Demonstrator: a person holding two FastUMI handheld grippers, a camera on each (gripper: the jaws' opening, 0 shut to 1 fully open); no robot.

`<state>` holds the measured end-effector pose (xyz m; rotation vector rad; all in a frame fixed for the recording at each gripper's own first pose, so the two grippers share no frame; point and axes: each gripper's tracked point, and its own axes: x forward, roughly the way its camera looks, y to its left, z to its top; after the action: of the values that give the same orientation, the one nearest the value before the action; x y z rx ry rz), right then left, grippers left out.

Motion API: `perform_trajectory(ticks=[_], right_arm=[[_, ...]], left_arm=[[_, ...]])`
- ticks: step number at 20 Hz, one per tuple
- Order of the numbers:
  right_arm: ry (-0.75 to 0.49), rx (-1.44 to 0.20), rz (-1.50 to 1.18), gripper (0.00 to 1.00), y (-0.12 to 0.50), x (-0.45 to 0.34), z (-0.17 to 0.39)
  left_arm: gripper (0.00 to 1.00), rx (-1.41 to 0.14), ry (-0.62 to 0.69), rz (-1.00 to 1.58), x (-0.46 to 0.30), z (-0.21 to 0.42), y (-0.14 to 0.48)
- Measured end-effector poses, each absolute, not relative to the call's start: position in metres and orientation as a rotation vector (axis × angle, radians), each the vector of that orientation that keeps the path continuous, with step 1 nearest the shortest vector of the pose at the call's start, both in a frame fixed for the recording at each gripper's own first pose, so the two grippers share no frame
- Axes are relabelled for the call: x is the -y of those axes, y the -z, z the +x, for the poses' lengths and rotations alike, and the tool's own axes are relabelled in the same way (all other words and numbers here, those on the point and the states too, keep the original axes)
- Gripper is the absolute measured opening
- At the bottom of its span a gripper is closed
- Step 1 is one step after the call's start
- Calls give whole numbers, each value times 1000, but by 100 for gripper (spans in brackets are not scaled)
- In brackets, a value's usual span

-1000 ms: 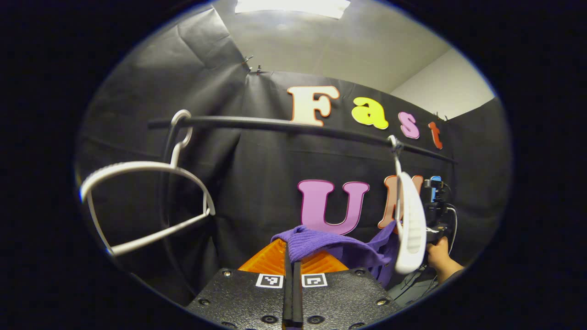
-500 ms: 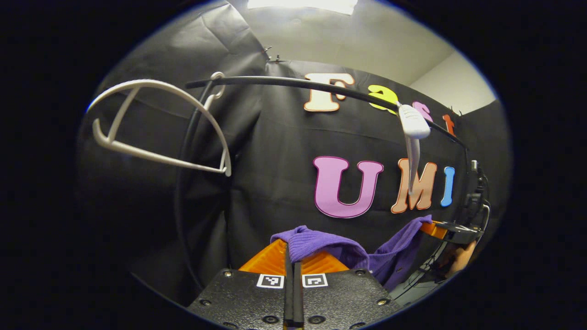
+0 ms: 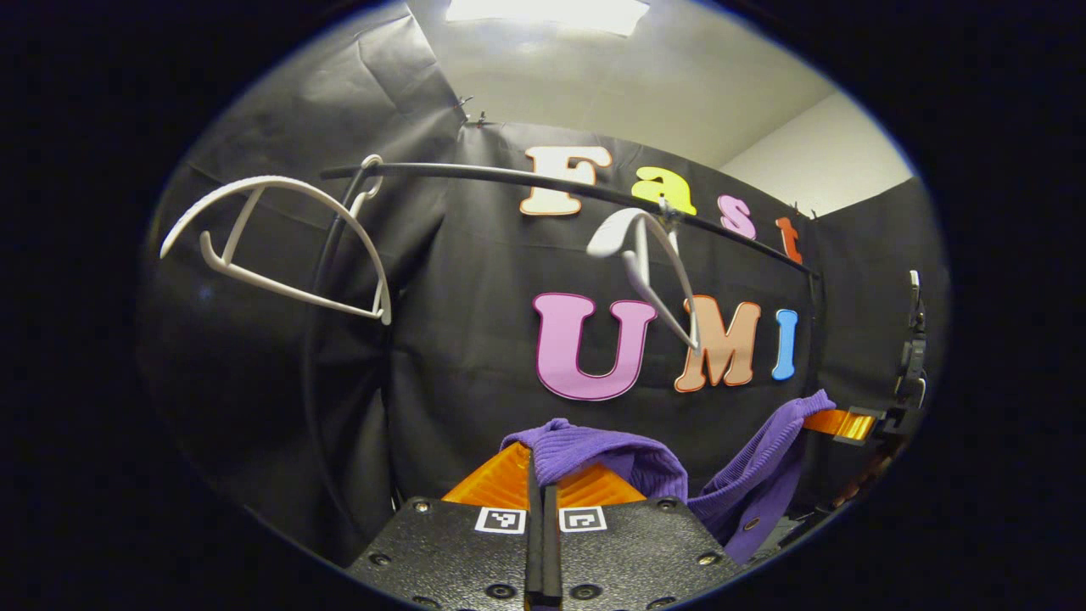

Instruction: Grasp the clothes on the hanger with both hands and then place them into the laundry hamper below.

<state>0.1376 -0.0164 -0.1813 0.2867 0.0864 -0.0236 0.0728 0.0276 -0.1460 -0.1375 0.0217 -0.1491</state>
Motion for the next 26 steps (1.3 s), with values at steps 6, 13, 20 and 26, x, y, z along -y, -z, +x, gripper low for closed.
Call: perform_trajectory(ticks=[6,13,20,26], right_arm=[[9,-142,235,5,195,12,122],[93,-71,207,5,184,27,124],[144,-75,196,5,207,31,126],[181,-123,224,5,244,33,129]], left_arm=[[0,-52,237,-141,14,71,165],[0,-31,265,-112,38,83,168],[0,-48,366,-84,87,86,204],[0,-82,397,-136,95,87,242]])
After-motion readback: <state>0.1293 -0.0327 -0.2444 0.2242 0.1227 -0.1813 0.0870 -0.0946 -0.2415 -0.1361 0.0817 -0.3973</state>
